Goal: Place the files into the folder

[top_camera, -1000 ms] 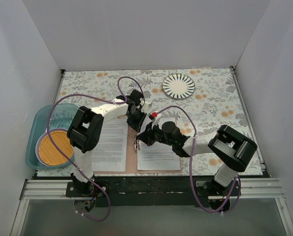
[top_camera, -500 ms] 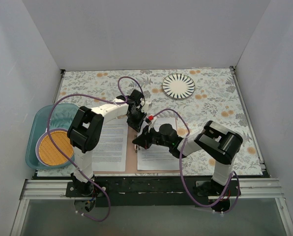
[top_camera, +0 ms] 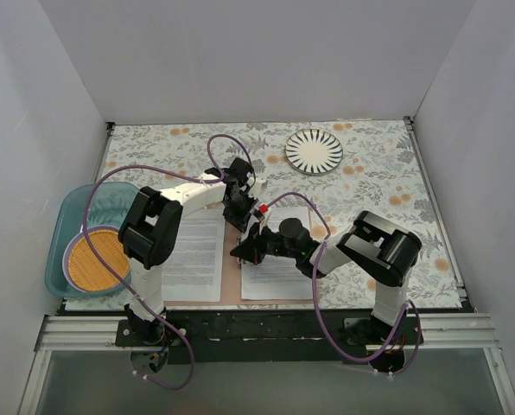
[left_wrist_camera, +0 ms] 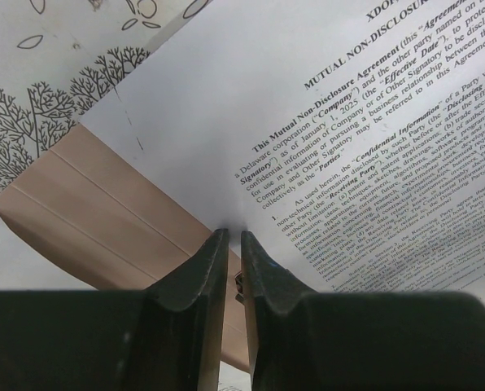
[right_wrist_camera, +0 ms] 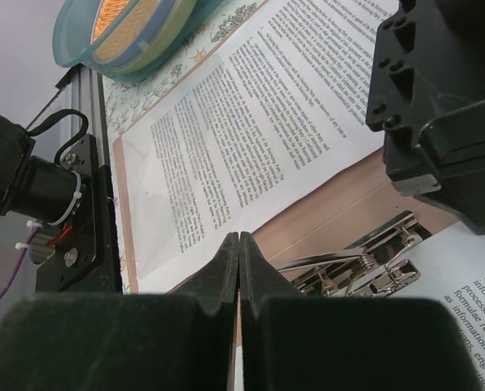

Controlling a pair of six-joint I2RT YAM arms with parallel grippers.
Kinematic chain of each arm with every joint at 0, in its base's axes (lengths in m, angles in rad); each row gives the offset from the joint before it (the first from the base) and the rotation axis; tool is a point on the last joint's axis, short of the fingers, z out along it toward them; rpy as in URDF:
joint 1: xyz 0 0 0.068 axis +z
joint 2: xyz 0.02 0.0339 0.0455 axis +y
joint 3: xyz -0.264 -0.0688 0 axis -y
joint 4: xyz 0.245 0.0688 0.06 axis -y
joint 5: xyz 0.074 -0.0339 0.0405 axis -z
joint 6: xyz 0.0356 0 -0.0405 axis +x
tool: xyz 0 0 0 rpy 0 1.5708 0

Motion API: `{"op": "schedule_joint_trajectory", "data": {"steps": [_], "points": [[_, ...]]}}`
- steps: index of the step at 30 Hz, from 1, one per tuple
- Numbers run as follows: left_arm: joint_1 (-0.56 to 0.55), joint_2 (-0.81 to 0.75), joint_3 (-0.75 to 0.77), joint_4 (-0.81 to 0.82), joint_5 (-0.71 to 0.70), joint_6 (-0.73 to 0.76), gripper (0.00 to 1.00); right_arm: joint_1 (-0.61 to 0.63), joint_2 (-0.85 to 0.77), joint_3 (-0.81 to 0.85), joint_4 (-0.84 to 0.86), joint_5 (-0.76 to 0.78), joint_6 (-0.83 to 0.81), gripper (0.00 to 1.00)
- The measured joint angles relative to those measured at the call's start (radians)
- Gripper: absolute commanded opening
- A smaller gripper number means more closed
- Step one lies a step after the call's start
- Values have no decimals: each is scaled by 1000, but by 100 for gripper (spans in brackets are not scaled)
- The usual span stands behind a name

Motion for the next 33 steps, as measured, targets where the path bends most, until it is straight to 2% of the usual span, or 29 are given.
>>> {"op": "schedule_joint_trajectory", "data": {"steps": [33], "points": [[0, 0, 4, -26, -3, 0, 10, 28, 94, -72, 169, 31, 39, 1]]}}
